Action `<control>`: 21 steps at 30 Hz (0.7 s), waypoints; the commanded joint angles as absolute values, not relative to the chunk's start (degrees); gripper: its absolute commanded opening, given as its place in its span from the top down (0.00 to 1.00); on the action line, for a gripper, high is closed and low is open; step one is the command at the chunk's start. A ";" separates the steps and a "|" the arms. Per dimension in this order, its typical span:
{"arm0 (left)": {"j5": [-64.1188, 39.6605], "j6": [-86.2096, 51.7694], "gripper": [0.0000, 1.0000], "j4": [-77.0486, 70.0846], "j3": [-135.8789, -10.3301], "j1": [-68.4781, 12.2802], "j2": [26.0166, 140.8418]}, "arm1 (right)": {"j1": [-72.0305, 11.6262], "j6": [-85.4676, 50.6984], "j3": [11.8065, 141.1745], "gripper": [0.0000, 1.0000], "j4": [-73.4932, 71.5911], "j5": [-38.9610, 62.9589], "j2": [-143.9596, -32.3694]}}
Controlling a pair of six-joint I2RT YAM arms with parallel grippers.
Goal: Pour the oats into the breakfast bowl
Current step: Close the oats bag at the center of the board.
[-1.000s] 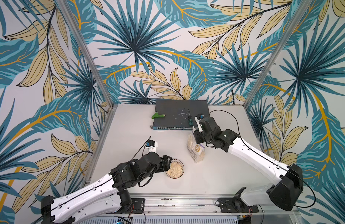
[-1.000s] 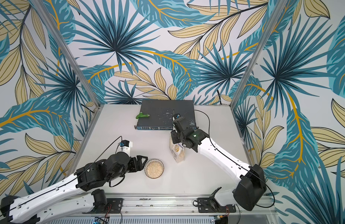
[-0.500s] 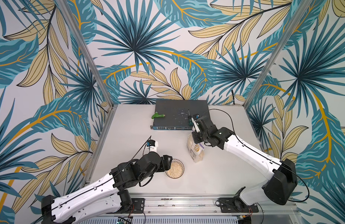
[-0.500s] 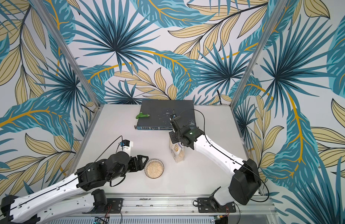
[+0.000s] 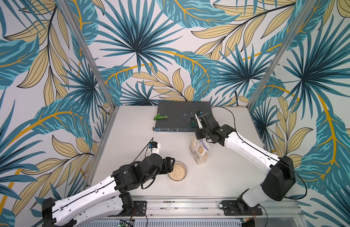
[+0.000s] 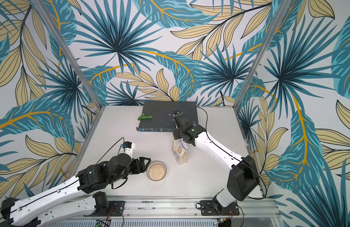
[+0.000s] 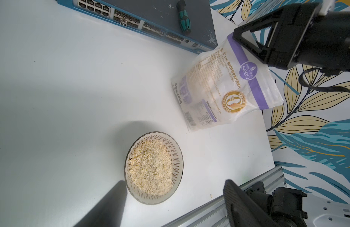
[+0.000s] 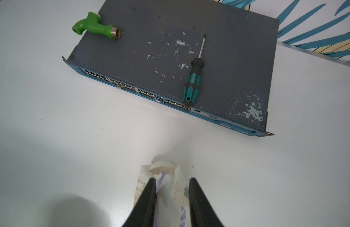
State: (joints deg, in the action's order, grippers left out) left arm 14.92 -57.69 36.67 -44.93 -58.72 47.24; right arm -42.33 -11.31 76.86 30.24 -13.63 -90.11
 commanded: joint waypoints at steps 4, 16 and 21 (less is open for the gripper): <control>14.68 -56.37 0.19 34.66 -44.78 -58.54 46.83 | -42.06 -11.08 77.53 1.00 29.37 -13.27 -90.93; 18.44 -54.53 0.09 33.41 -42.64 -58.54 43.99 | -42.01 -14.23 71.47 0.33 31.31 -10.17 -78.68; 19.59 -51.71 0.00 36.32 -44.58 -58.54 43.37 | -42.53 -17.03 64.61 0.33 32.45 -5.23 -73.54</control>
